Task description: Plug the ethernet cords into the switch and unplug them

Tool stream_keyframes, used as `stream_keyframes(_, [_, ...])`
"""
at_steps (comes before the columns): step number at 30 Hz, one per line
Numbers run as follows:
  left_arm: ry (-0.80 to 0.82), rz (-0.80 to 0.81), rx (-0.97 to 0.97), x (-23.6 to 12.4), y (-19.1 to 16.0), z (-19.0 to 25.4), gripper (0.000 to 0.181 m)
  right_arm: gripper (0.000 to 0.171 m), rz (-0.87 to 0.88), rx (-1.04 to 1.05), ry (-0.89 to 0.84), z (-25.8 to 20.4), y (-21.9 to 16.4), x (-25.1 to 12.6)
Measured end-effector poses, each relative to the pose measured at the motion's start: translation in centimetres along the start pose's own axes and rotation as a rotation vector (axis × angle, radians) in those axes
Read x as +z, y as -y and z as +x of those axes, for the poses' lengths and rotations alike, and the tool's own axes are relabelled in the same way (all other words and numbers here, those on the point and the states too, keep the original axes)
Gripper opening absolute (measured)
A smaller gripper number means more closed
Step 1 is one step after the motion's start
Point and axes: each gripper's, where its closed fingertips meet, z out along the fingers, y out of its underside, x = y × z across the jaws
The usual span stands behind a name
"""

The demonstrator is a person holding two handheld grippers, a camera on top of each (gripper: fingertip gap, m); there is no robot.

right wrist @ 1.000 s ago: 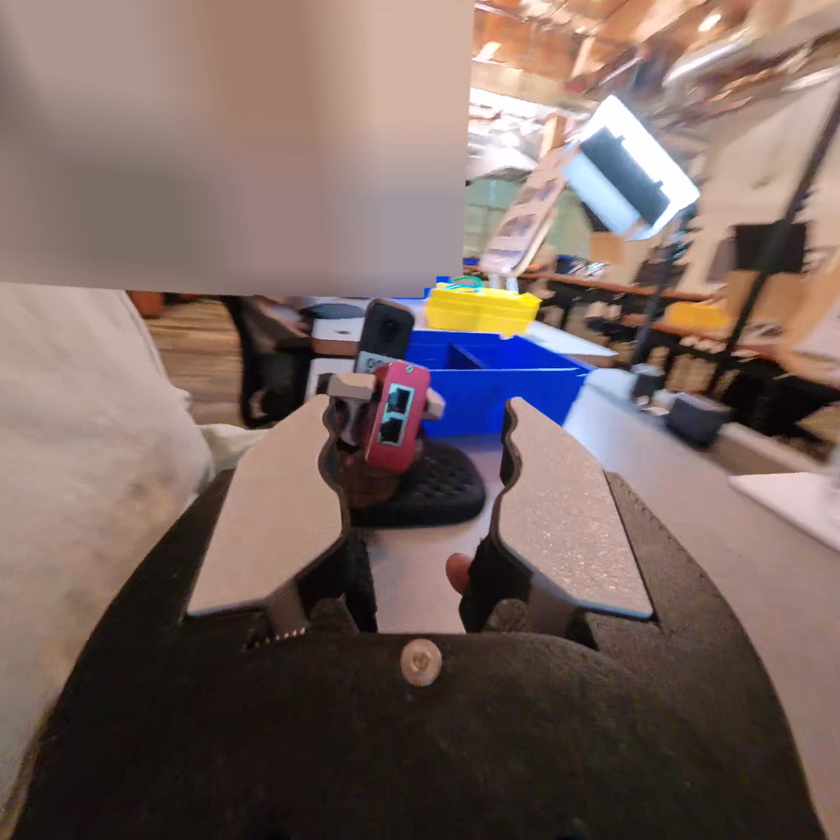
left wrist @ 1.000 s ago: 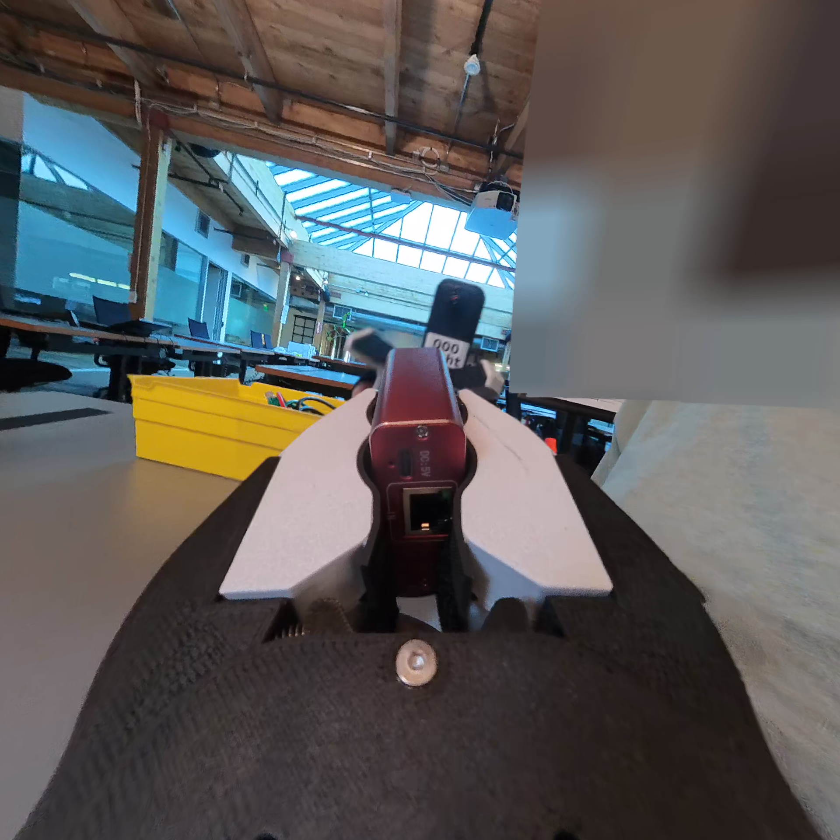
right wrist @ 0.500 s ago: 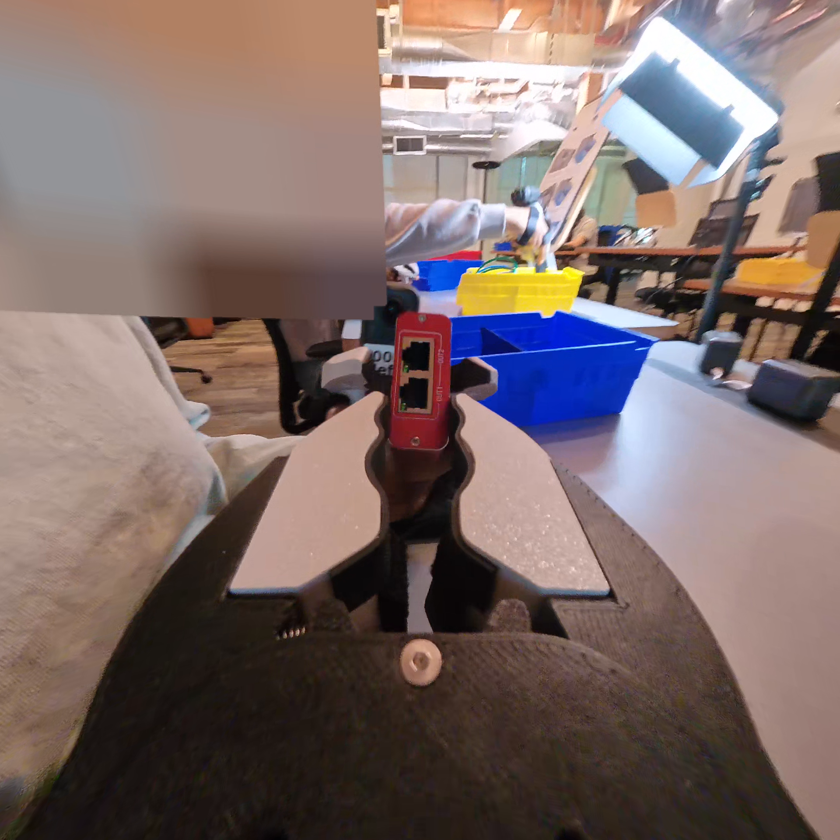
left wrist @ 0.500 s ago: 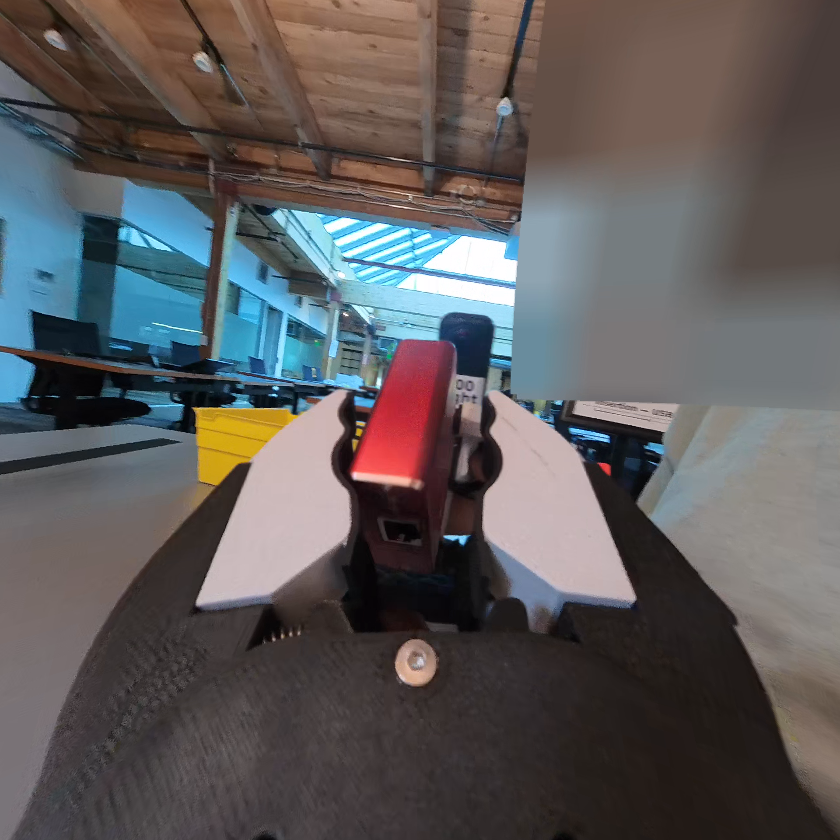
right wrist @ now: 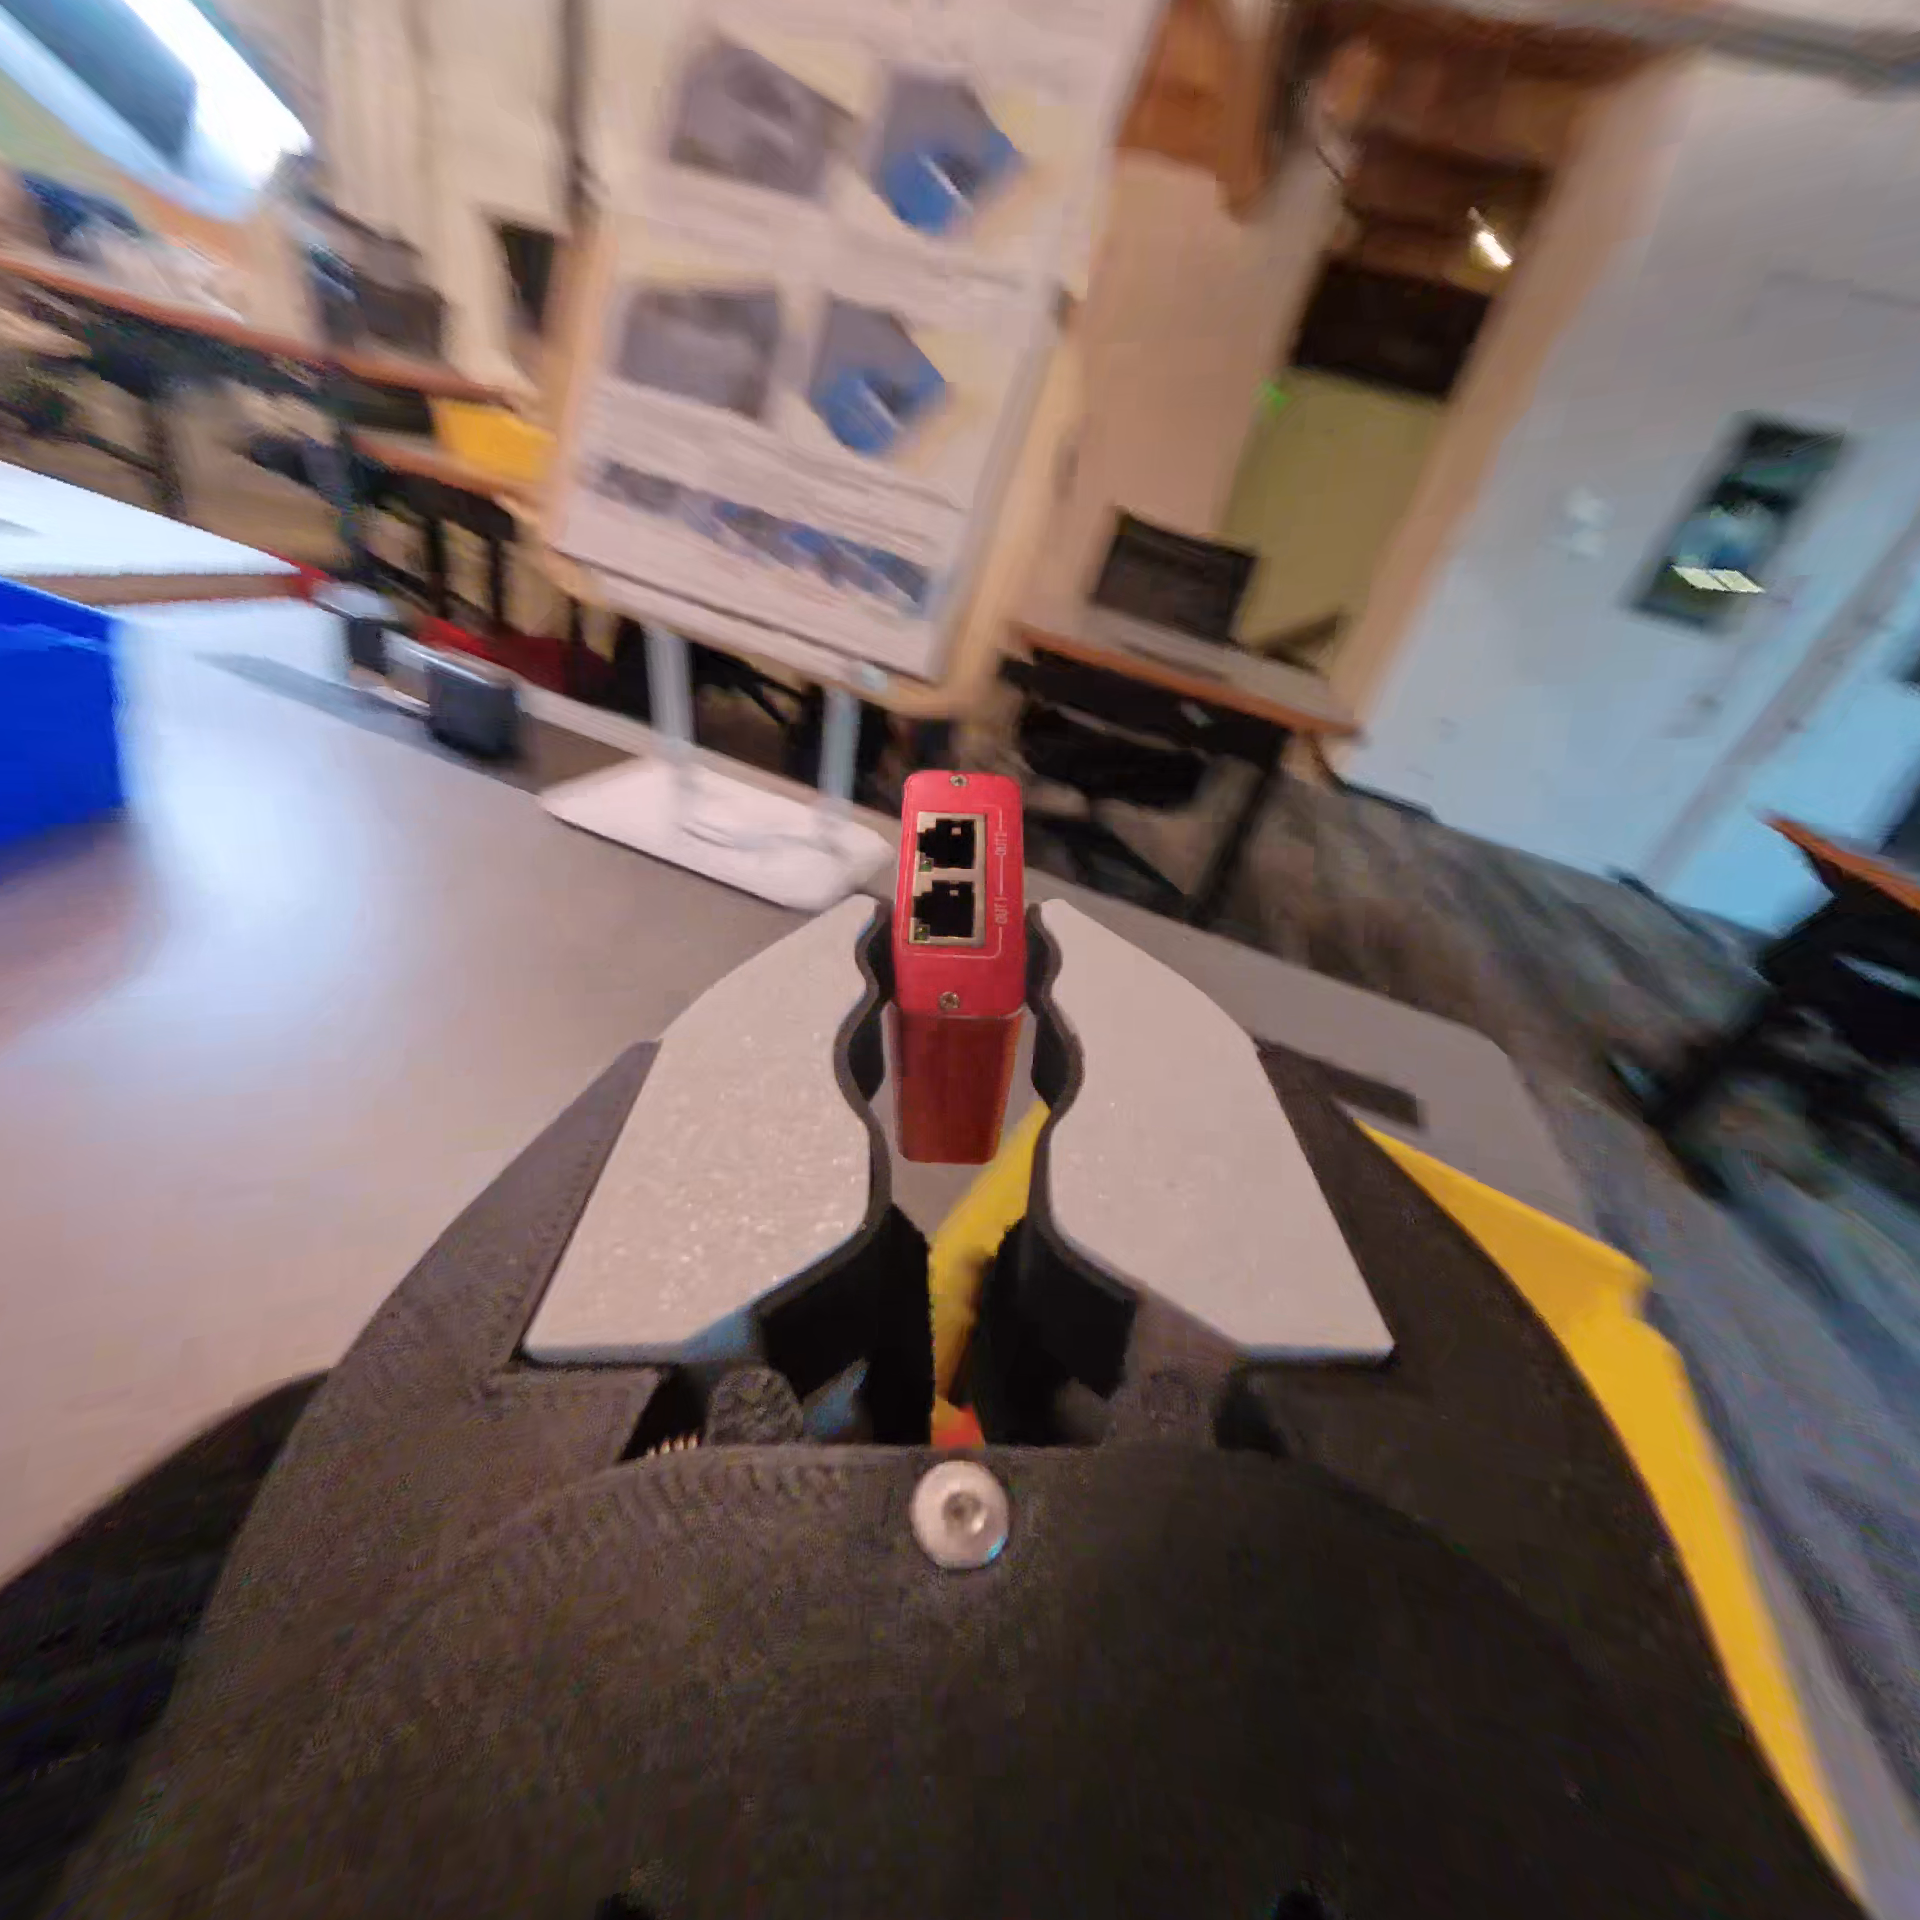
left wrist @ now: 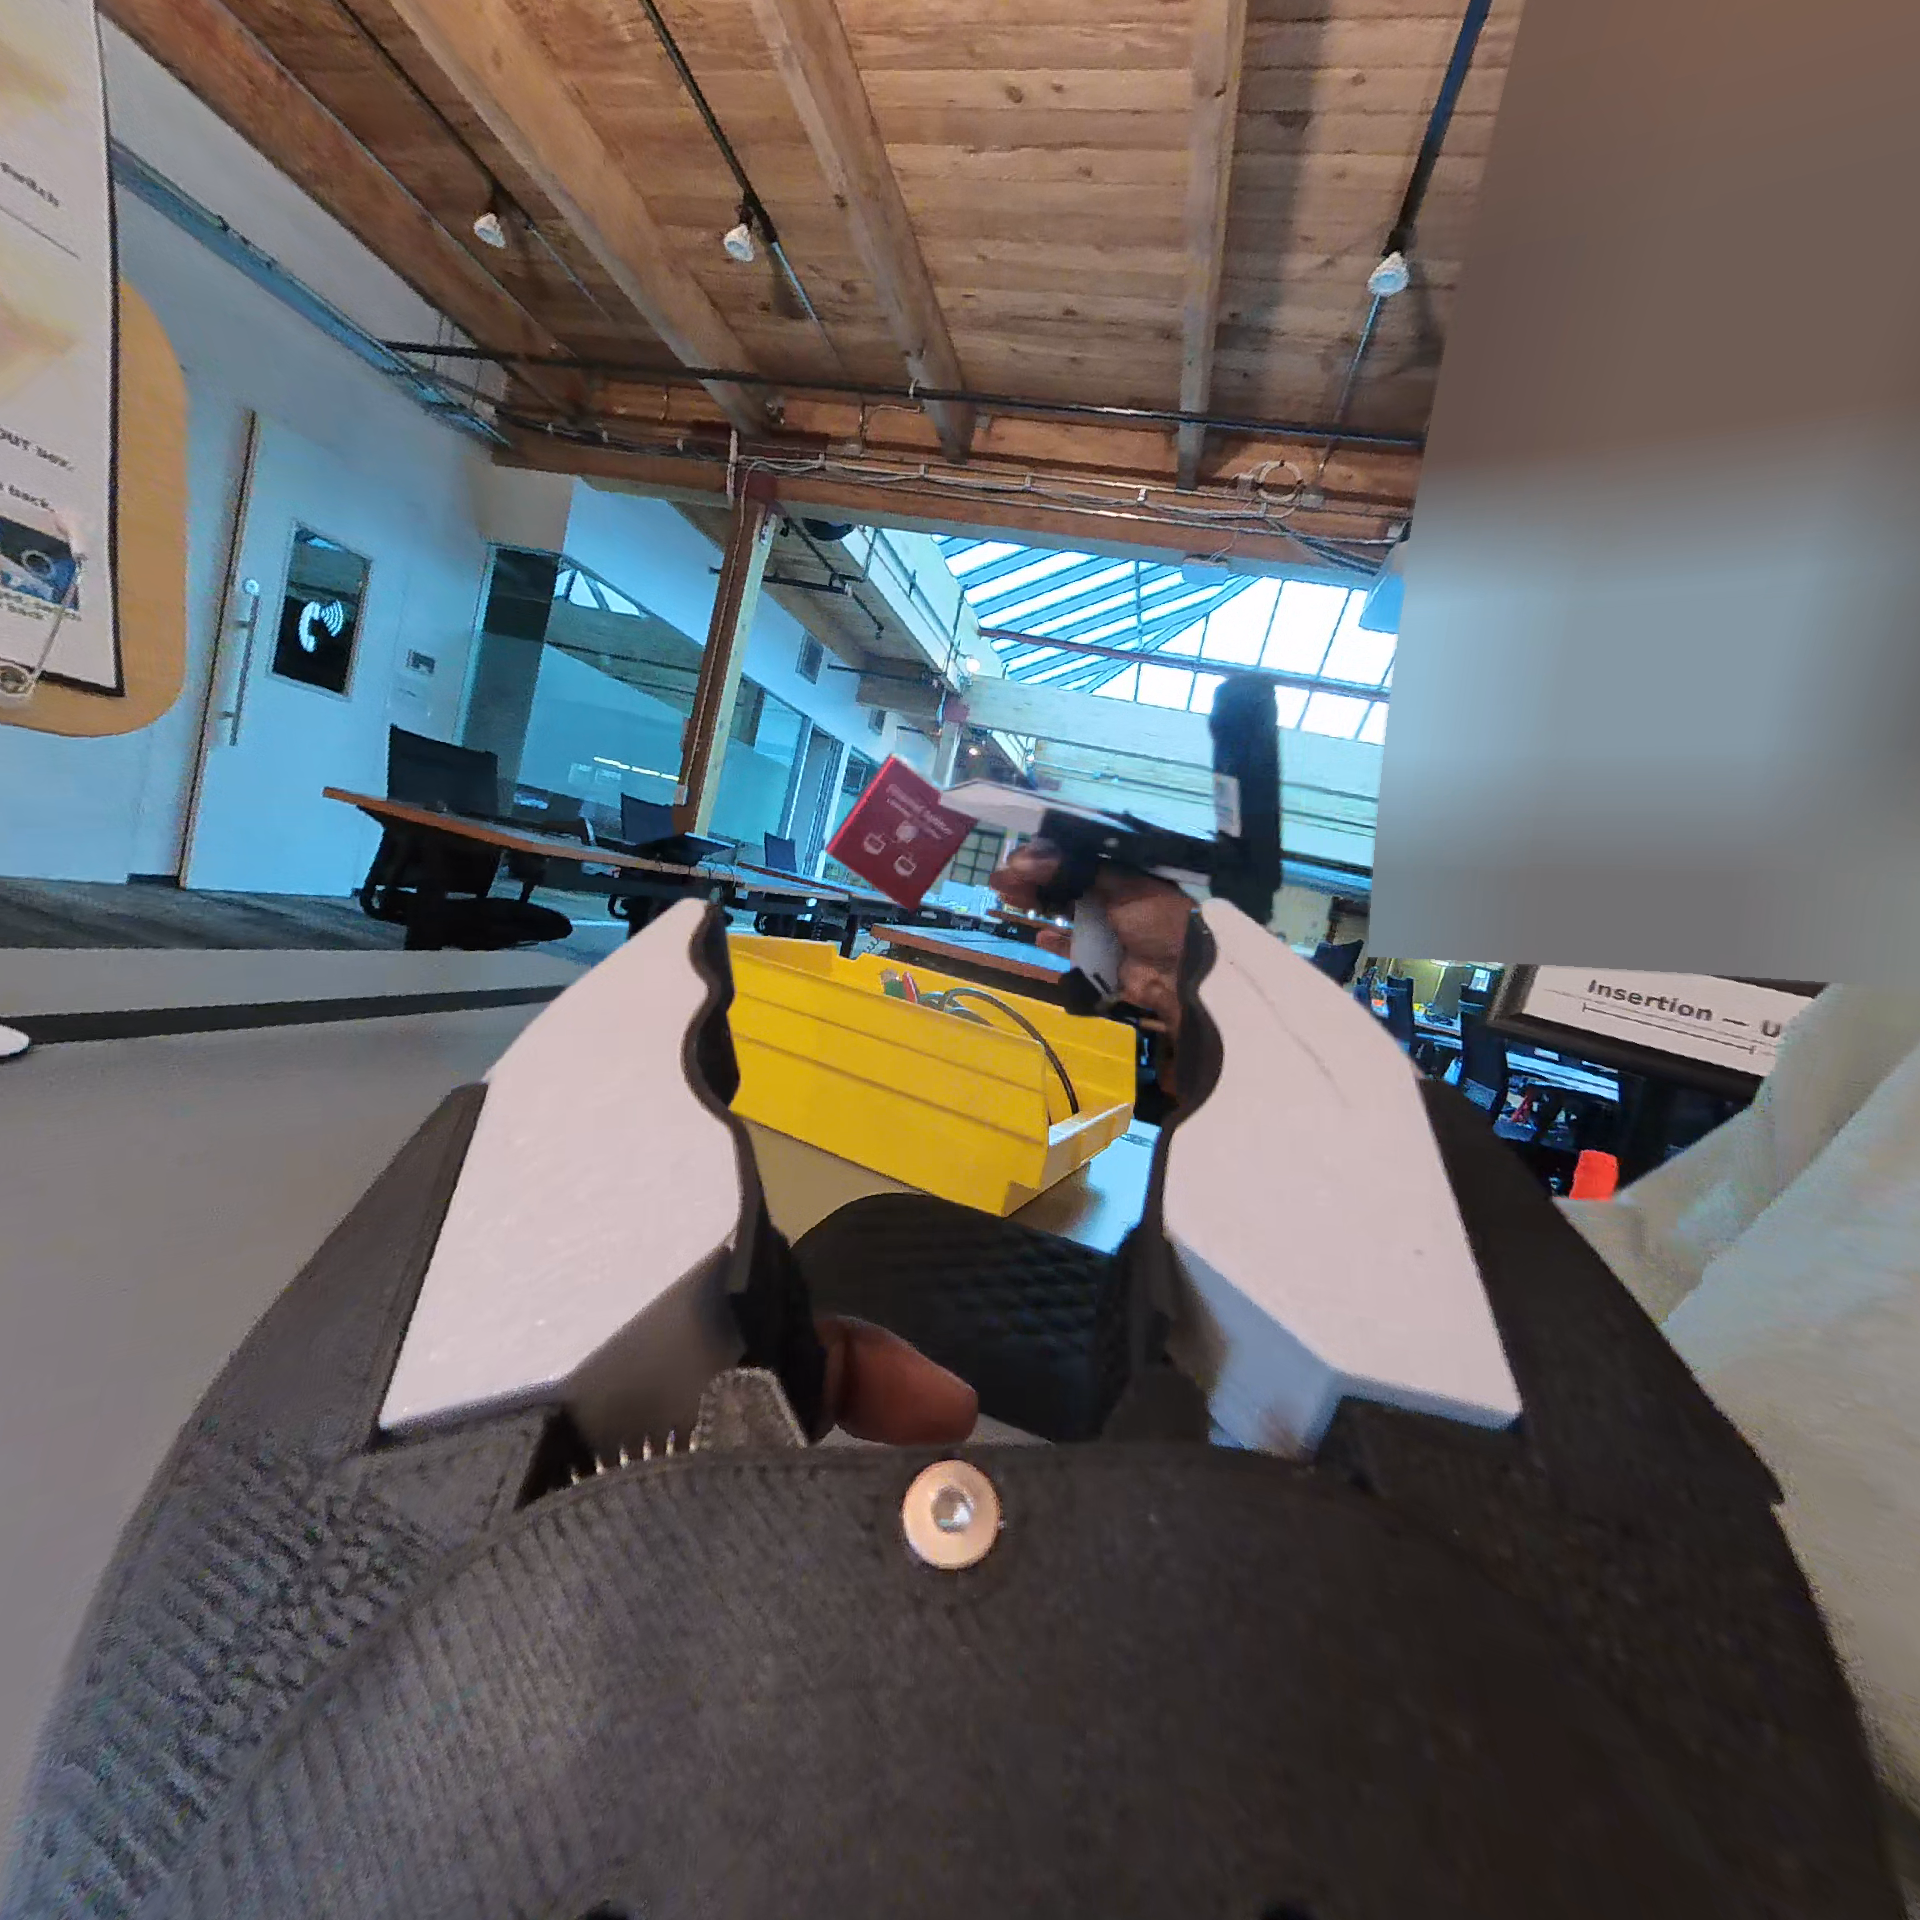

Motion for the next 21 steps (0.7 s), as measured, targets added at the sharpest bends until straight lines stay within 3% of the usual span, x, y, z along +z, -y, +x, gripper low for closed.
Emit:
stream_keyframes(4, [0.006,-0.014,-0.023,0.1,-0.3,-0.3,0.083,0.025,-0.294,0.028,-0.131,5.6,-5.8,2.7])
stream_keyframes(12, [0.01,-0.064,-0.019,0.3,-1.2,-0.3,0.082,0.025,-0.556,0.073,-0.155,8.0,-12.3,6.7])
stream_keyframes(21, [0.015,-0.083,-0.013,0.3,-1.5,-0.4,0.082,0.025,-0.681,0.087,-0.141,8.5,-14.5,7.6])
